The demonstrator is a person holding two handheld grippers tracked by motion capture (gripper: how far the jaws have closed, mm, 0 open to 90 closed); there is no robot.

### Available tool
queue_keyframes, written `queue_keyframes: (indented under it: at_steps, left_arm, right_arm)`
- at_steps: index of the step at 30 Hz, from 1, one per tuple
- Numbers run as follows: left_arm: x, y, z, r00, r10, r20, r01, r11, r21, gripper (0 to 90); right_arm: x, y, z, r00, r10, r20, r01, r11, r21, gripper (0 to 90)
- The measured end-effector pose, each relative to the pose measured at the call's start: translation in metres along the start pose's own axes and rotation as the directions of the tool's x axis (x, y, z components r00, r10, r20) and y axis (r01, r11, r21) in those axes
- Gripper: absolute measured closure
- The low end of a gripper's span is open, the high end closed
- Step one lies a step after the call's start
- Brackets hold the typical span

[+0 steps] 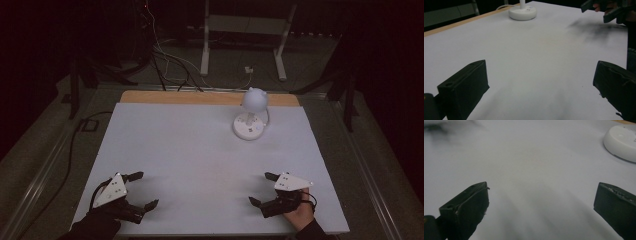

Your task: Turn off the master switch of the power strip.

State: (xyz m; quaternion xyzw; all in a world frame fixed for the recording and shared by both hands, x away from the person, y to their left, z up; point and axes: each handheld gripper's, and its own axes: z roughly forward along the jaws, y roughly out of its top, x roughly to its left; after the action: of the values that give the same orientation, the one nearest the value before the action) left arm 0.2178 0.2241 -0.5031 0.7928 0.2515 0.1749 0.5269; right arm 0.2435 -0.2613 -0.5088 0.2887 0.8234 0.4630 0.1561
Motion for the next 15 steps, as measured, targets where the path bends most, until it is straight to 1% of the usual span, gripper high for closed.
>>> queue_keyframes:
  at_steps: [1, 3, 6, 8, 11, 13, 15]
  left_arm:
    - [-0.0003, 0.0004, 0.0003, 1.0, -0.001, 0.004, 0.001, 1.0, 0.001, 0.4]
    - [-0.0009, 0.0005, 0.0, 1.0, -0.005, 0.005, 0.005, 1.0, -0.006, 0.4]
    - [-0.0011, 0.0008, -0.0005, 1.0, -0.001, 0.002, 0.001, 1.0, -0.003, 0.4]
    - [-0.0013, 0.001, -0.0007, 1.0, 0.003, 0.003, -0.003, 1.0, -0.003, 0.4]
    - [-0.0022, 0.0012, -0.0002, 1.0, 0.007, 0.007, -0.007, 1.0, 0.0, 0.4]
    - [-0.0024, 0.0014, 0.0, 0.9999, 0.009, 0.008, -0.009, 1.0, 0.002, 0.4]
    - [-0.0025, 0.0011, 0.0003, 0.9999, 0.005, 0.011, -0.005, 1.0, 0.004, 0.4]
  right_arm:
    - [0.0003, -0.0001, 0.0005, 1.0, -0.003, 0.004, 0.003, 1.0, 0.002, 0.0]
    - [0.0007, -0.0007, 0.0019, 0.9999, 0.0, -0.016, 0.0, 1.0, 0.007, 0.0]
    - [0.0033, -0.0006, 0.0035, 0.9999, -0.014, -0.009, 0.015, 1.0, 0.022, 0.0]
    - [0.0044, -0.0002, 0.003, 0.9997, -0.021, 0.007, 0.021, 0.999, 0.026, 0.0]
    - [0.0046, 0.0002, 0.0011, 0.9998, -0.014, 0.014, 0.014, 1.0, 0.018, 0.0]
    - [0.006, 0.0015, 0.0001, 0.9995, -0.019, 0.027, 0.019, 1.0, 0.014, 0.0]
    - [0.0072, 0.0027, 0.0008, 0.9998, -0.011, 0.016, 0.011, 1.0, 0.017, 0.0]
